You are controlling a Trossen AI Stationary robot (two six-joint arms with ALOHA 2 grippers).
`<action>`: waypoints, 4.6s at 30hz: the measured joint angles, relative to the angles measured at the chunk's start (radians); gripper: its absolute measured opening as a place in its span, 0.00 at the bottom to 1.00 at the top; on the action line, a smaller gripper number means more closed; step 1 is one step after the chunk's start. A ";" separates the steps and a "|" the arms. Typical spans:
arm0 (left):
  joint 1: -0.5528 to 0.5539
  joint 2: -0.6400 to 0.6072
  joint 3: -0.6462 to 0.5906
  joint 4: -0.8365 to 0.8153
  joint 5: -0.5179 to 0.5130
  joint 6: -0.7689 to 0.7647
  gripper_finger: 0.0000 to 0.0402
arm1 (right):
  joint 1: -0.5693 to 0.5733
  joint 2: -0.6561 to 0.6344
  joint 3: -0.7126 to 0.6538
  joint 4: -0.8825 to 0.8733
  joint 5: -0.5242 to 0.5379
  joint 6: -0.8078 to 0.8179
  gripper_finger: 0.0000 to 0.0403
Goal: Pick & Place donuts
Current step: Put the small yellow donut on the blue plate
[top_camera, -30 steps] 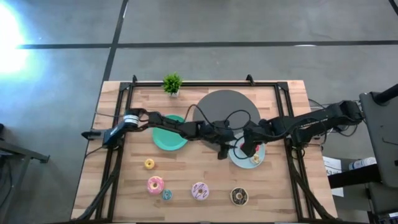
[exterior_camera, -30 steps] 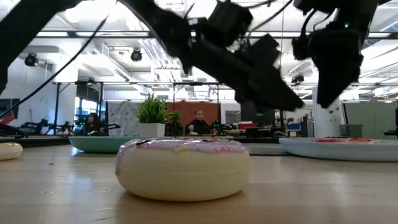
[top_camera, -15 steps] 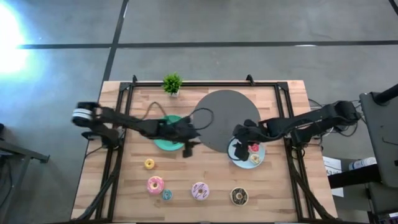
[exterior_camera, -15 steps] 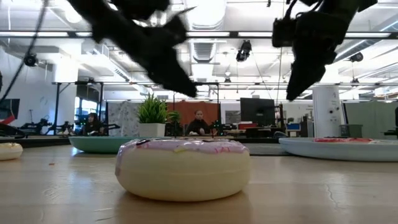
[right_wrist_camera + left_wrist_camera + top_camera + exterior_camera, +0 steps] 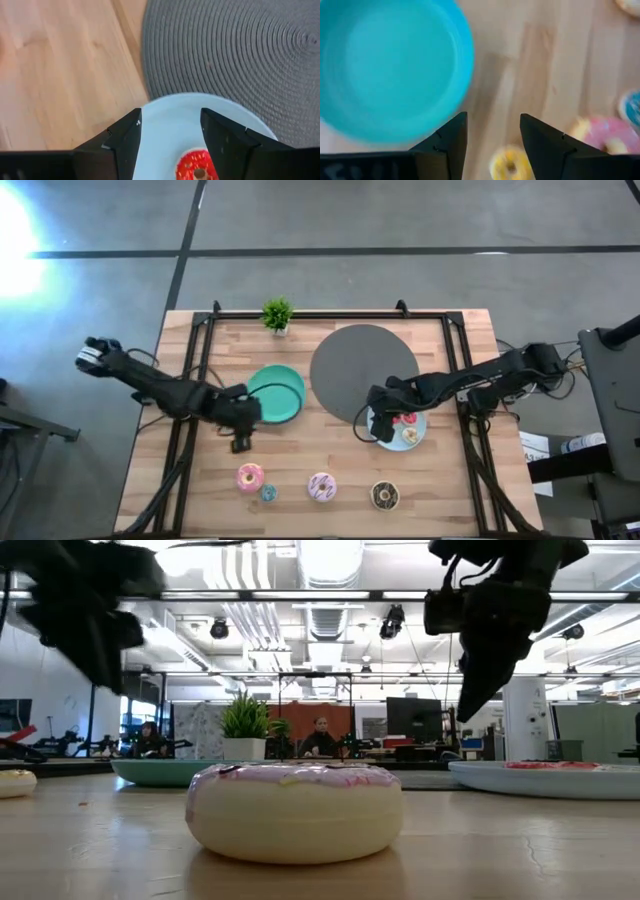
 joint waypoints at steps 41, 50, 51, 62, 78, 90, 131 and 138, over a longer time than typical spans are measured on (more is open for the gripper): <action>-0.168 -0.069 -0.394 0.288 0.052 -0.393 0.18 | 0.000 -0.017 -0.001 -0.007 0.057 0.056 0.48; -0.088 -0.056 -0.257 0.355 -0.009 -0.231 0.01 | 0.000 -0.115 -0.001 -0.092 0.133 0.131 0.48; -0.056 -0.047 -0.237 0.361 -0.016 -0.185 0.00 | 0.000 -0.126 -0.004 -0.102 0.136 0.144 0.48; 0.312 0.245 0.027 0.627 0.126 0.394 0.00 | -0.007 -0.169 -0.112 0.131 -0.108 0.489 0.48; 0.327 0.646 0.473 0.700 0.163 0.651 0.00 | -0.016 -0.174 -0.186 0.494 0.000 0.723 0.51; 0.332 0.686 0.511 0.774 0.193 0.632 0.00 | -0.015 -0.176 -0.185 0.495 0.006 0.702 0.57; 0.345 0.656 0.509 0.500 0.094 0.564 0.43 | -0.009 -0.178 -0.185 0.074 -0.133 0.680 0.03; 0.345 0.637 0.506 0.492 0.092 0.547 0.43 | 0.006 -0.176 -0.187 0.035 -0.258 0.638 0.03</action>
